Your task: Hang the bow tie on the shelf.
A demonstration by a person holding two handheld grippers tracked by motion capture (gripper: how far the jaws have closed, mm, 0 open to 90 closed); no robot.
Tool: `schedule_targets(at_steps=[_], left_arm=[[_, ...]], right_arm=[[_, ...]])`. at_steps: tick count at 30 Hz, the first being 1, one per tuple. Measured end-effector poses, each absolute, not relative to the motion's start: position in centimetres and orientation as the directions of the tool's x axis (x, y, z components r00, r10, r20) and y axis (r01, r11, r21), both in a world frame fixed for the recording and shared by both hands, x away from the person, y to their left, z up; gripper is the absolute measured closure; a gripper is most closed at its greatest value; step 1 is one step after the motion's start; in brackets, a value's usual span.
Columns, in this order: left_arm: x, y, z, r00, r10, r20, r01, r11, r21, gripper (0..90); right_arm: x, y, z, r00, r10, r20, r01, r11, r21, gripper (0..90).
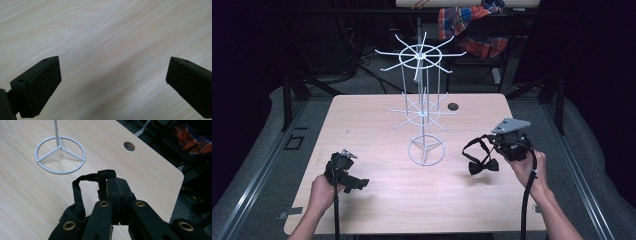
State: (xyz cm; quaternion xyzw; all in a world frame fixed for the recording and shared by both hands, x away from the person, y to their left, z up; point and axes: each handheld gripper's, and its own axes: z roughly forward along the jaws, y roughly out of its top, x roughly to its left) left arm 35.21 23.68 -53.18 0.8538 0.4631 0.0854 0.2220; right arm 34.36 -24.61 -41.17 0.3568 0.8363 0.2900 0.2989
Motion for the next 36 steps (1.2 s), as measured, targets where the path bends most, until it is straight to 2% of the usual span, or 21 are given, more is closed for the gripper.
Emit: schedule_targets(at_steps=[36], left_arm=[[35.2,23.8,-53.2,0.558,0.828,-0.058,0.751,-0.474,0.46,0.0]], right_arm=[[38.1,-20.5,-39.3,-0.613,0.729,-0.305,0.341,0.592,0.731,90.0]])
